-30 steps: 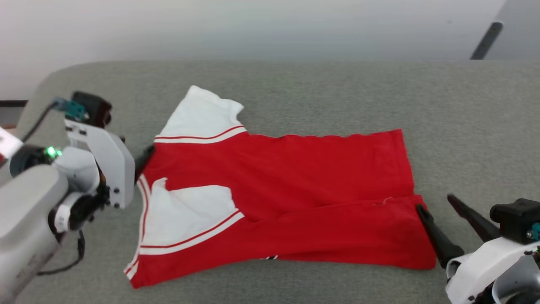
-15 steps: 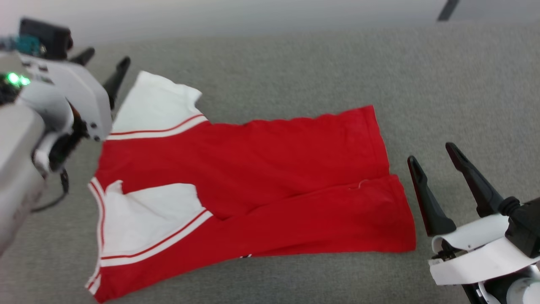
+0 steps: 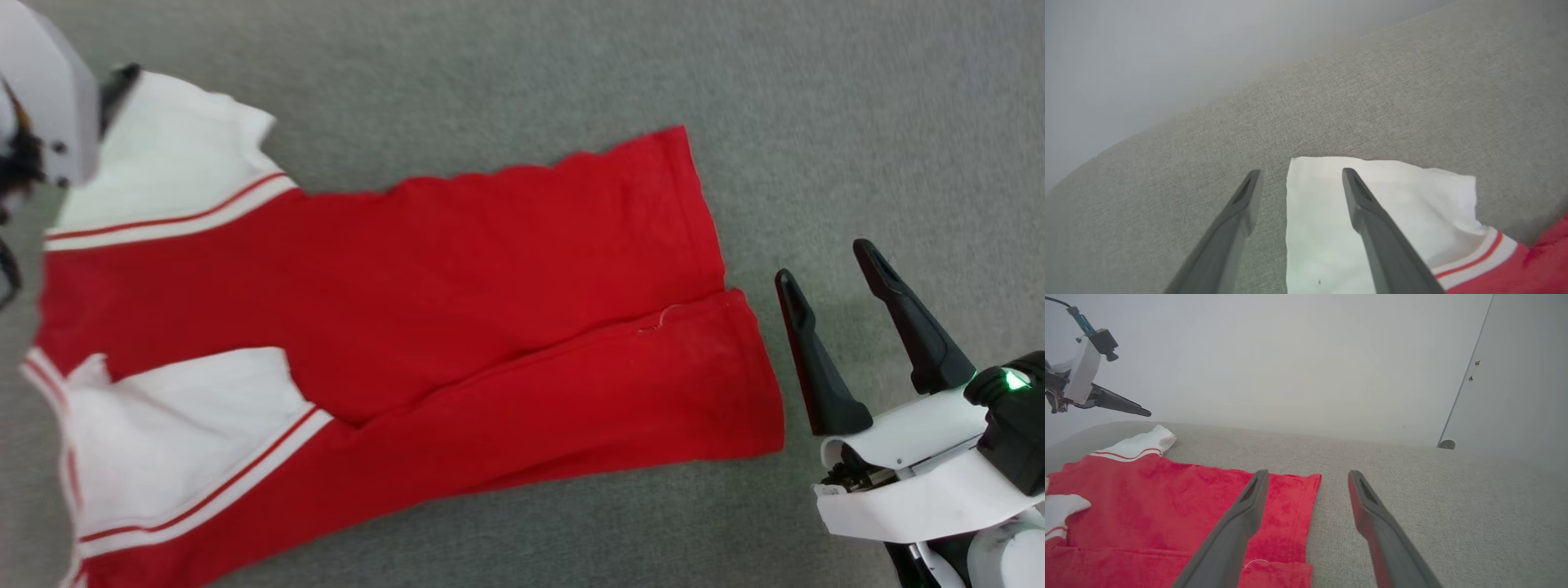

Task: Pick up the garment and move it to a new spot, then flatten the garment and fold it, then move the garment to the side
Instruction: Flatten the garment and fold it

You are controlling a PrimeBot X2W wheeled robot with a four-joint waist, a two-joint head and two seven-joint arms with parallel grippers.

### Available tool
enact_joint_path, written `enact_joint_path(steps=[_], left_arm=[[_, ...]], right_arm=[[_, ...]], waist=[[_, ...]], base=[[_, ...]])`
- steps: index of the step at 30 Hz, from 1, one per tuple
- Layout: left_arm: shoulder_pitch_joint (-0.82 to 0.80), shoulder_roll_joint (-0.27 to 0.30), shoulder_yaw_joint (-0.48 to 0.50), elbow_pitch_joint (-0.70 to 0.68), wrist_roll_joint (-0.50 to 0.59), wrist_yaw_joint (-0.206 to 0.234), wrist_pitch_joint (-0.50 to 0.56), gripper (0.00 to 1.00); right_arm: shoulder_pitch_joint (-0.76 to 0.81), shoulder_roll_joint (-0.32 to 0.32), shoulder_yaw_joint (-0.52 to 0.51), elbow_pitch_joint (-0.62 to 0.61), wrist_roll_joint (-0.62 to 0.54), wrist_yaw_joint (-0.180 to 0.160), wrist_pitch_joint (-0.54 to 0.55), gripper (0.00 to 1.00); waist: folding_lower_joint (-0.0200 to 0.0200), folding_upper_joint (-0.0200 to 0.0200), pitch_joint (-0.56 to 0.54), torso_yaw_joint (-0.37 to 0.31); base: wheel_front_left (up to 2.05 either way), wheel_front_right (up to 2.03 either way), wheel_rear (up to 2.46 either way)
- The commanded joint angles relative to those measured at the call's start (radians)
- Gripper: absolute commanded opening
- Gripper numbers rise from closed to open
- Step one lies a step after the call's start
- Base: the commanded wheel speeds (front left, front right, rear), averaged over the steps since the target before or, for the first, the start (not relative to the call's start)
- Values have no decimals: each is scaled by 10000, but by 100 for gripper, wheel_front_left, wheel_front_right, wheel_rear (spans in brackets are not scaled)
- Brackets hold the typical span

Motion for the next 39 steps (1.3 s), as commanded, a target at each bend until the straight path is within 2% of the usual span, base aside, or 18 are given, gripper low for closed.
enact_joint_path(steps=[1, 6, 11, 14, 15, 17, 18, 20, 24, 30, 34, 39], left_arm=[[-253, 71, -83, 246, 33, -62, 399, 100], [-620, -28, -227, 926, -198, 36, 1783, 100], [-425, -379, -252, 1598, -840, 520, 3601, 100], [-375, -484, -351, 1636, -883, 647, 4084, 98], [-368, -535, -279, 1641, -1037, 706, 4219, 77], [-297, -693, -191, 1617, -1240, 795, 4482, 48], [-280, -758, -184, 1567, -1297, 836, 4567, 38], [-245, -866, -75, 1476, -1497, 888, 4645, 0], [-385, -872, 35, 1270, -1492, 942, 4411, 0], [-774, -952, 138, 950, -1193, 595, 3399, 0], [-808, -1166, 169, 1064, -1153, 507, 3022, 0], [-920, -1560, 171, 1280, -1189, 370, 2828, 0]], right_arm=[[-184, 77, 44, -31, 104, -12, -85, 100], [-247, 142, 55, -95, 126, -12, -137, 100], [-354, 149, 33, -137, 195, -12, -109, 100], [-401, 128, 16, -148, 201, -12, -84, 100], [-423, 146, 14, -151, 249, -12, -76, 100], [-456, 123, 1, -126, 242, -12, -44, 100], [-443, 124, -15, -120, 252, -12, -34, 100], [-454, 119, -14, -101, 267, -12, 3, 100], [-584, 109, -62, -102, 291, -12, 80, 100], [-928, 171, -263, -7, 627, -12, 609, 100], [-1623, 126, -520, 393, 969, -12, 1778, 100], [-2887, -22, -611, 1306, 1117, -9, 4066, 100]], waist=[[0, 0, 754, -574], [0, 0, 1008, -616], [0, 0, 1082, -555], [0, 0, 1093, -510], [0, 0, 1102, -492], [0, 0, 1095, -457], [0, 0, 1092, -432], [0, 0, 1085, -396], [0, 0, 1074, -331], [0, 0, 901, -141], [0, 0, 677, 71], [0, 0, 545, 362]], base=[[0, 0, 0], [0, 0, 0], [0, 0, 0], [0, 0, 0], [0, 0, 0], [0, 0, 0], [0, 0, 0], [0, 0, 0], [0, 0, 0], [0, 0, 0], [0, 0, 0], [0, 0, 0]])
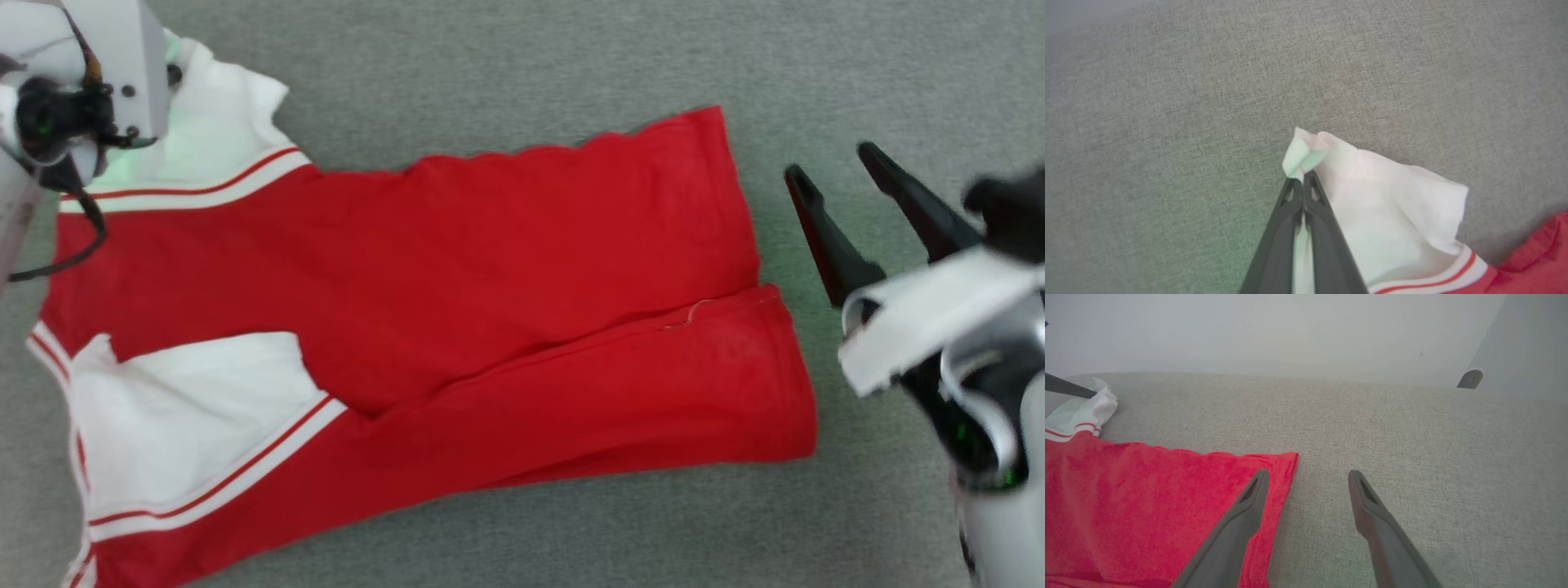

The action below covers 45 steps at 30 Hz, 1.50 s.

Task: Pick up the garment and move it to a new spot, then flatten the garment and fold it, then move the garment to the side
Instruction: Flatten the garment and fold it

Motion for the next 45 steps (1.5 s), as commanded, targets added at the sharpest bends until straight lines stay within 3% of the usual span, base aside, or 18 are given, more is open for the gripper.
enact_joint_path(steps=[1, 9, 16, 17, 18, 19, 20, 26, 33, 45], left_arm=[[-49, -123, -11, 61, 42, -62, -47, 0], [-487, -675, -59, 444, 121, -294, -278, 0], [-677, -1031, -74, 820, 107, -481, -563, 0], [-703, -1069, -75, 861, 100, -498, -613, 0], [-714, -1102, -83, 909, 96, -511, -652, 0], [-713, -1139, -89, 958, 82, -540, -695, 0], [-722, -1165, -88, 1018, 63, -563, -729, 0], [-784, -1219, -108, 1226, 40, -629, -1070, 0], [-735, -1273, -44, 1211, -159, -661, -1472, 0], [215, -511, -514, -337, -487, -664, -1343, 0]], right_arm=[[-448, 57, -44, 225, 157, -5, 459, 100], [-2385, 344, 20, 1958, -69, -5, 3702, 100], [-3429, 709, 162, 3331, -549, -5, 5815, 100], [-3531, 728, 104, 3516, -679, -6, 6088, 87], [-3613, 755, 91, 3672, -789, -6, 6346, 46], [-3698, 820, 77, 3801, -817, -6, 6569, 20], [-3806, 881, 50, 3906, -850, -6, 6747, 0], [-4350, 1072, -140, 4279, -778, -5, 7239, 0], [-4446, 792, -50, 4111, -439, -5, 6750, 0], [-2724, -971, 851, 2698, 971, -5, 5667, 0]], waist=[[0, 0, -75, 192], [0, 0, 162, 647], [0, 0, 291, 825], [0, 0, 297, 843], [0, 0, 298, 855], [0, 0, 297, 865], [0, 0, 292, 872], [0, 0, 176, 927], [0, 0, -246, 1165], [0, 0, -1589, 2018]], base=[[0, 0, 0], [0, 0, 0], [0, 0, 0], [0, 0, 0], [0, 0, 0], [0, 0, 0], [0, 0, 0], [0, 0, 0], [0, 0, 0], [0, 0, 0]])
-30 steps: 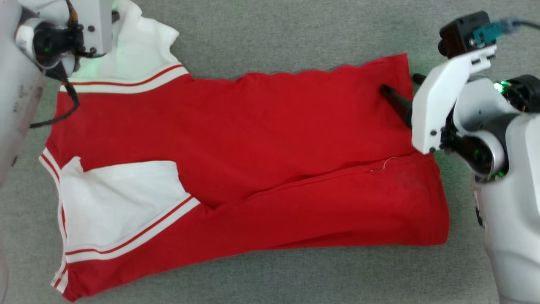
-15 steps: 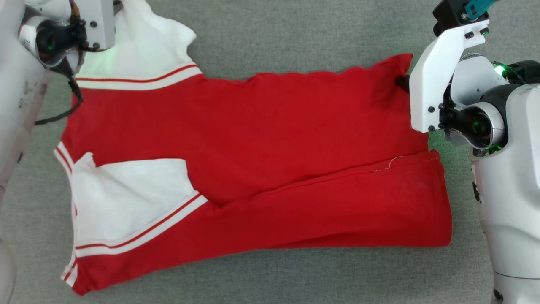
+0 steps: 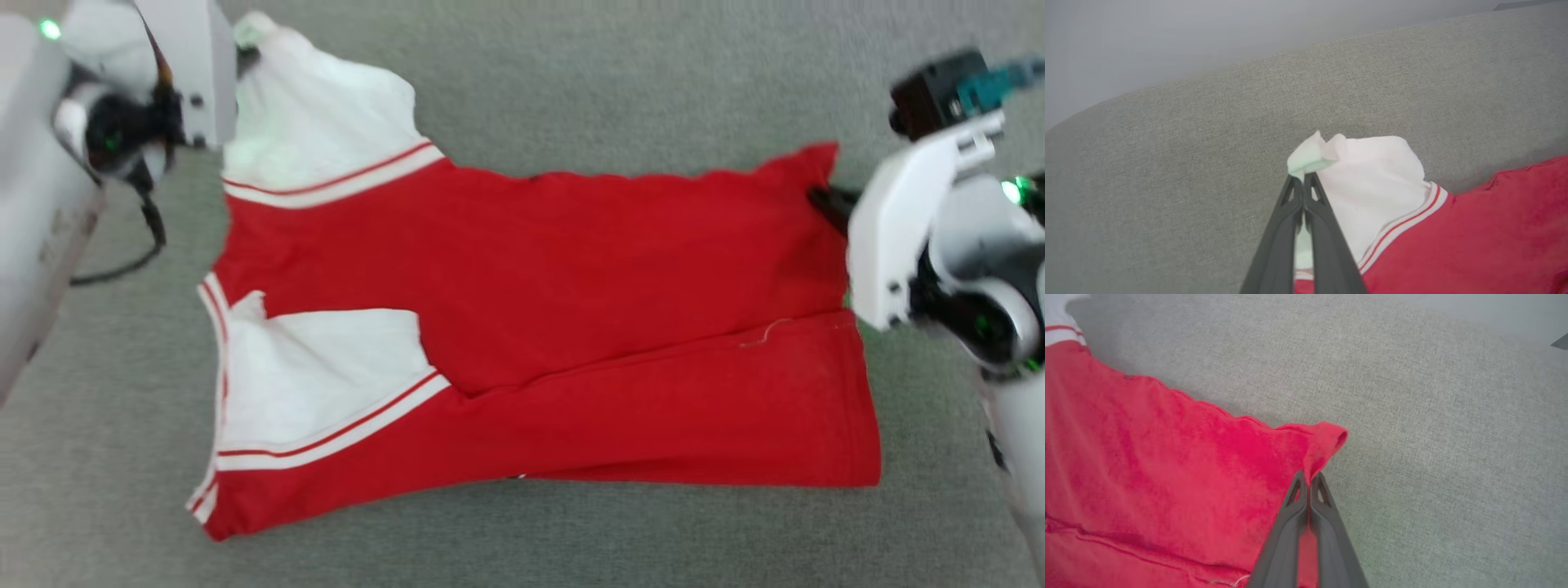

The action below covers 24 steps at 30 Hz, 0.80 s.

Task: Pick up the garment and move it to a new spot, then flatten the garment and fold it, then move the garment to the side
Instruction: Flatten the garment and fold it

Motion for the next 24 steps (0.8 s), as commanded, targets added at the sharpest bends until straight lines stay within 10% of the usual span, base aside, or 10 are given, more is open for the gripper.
enact_joint_path(steps=[1, 11, 24], left_arm=[[362, 162, -84, -323, -115, -23, 14, 0], [1860, 1463, -396, -2410, -128, 402, -28, 0], [4893, 3388, -803, -7341, -944, 2830, 36, 0]], right_arm=[[500, -256, -8, -197, 192, -5, -93, 0], [2760, -1058, -276, -1378, 797, -5, -259, 0], [5459, -793, -1185, -2583, 926, -5, 176, 0]], waist=[[0, 0, -647, 524], [0, 0, -1672, 1073], [0, 0, -2117, 1325]], base=[[0, 0, 0], [0, 0, 0], [0, 0, 0]])
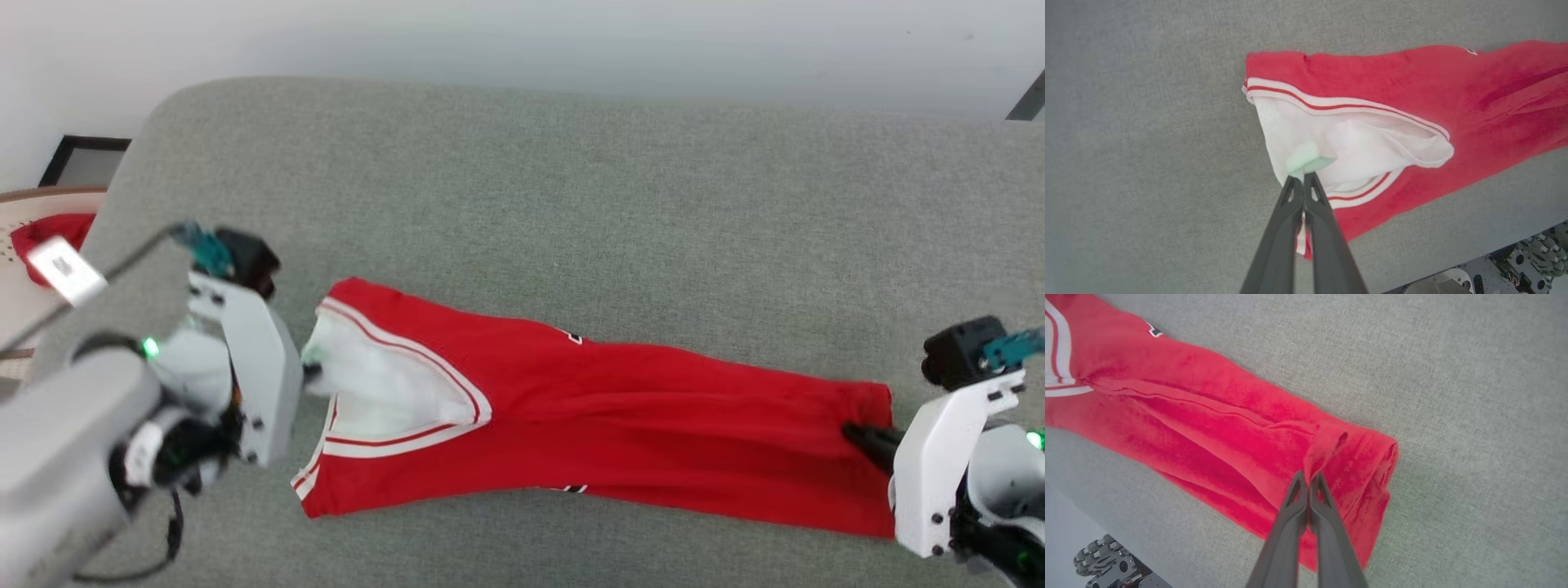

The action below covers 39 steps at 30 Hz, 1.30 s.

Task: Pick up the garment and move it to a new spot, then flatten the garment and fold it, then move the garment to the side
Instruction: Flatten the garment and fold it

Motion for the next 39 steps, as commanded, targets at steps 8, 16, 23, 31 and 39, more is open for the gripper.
enact_joint_path(steps=[8, 16, 23, 31, 39], left_arm=[[674, -78, -64, -238, -296, 248, -254, 44], [884, 258, -3, -590, -440, 428, -300, 100], [1439, 544, 345, -1093, -486, 627, -1487, 100], [2539, 786, 741, -1358, -90, 755, -4059, 100], [3787, 706, 1184, -1407, 367, 918, -7114, 100]], right_arm=[[313, 322, 10, 54, -190, -5, 221, 100], [678, 572, -377, -357, -5, -5, 472, 100], [1321, 1038, -1047, -841, -52, -5, -173, 100], [1969, 1590, -1459, -820, -226, -5, -1824, 100], [2548, 2022, -1971, -437, -421, -5, -2816, 100]], waist=[[0, 0, -106, -147], [0, 0, -681, -188], [0, 0, -1206, -108], [0, 0, -1719, -29], [0, 0, -2021, 139]], base=[[0, 0, 0], [0, 0, 0], [0, 0, 0], [0, 0, 0], [0, 0, 0]])
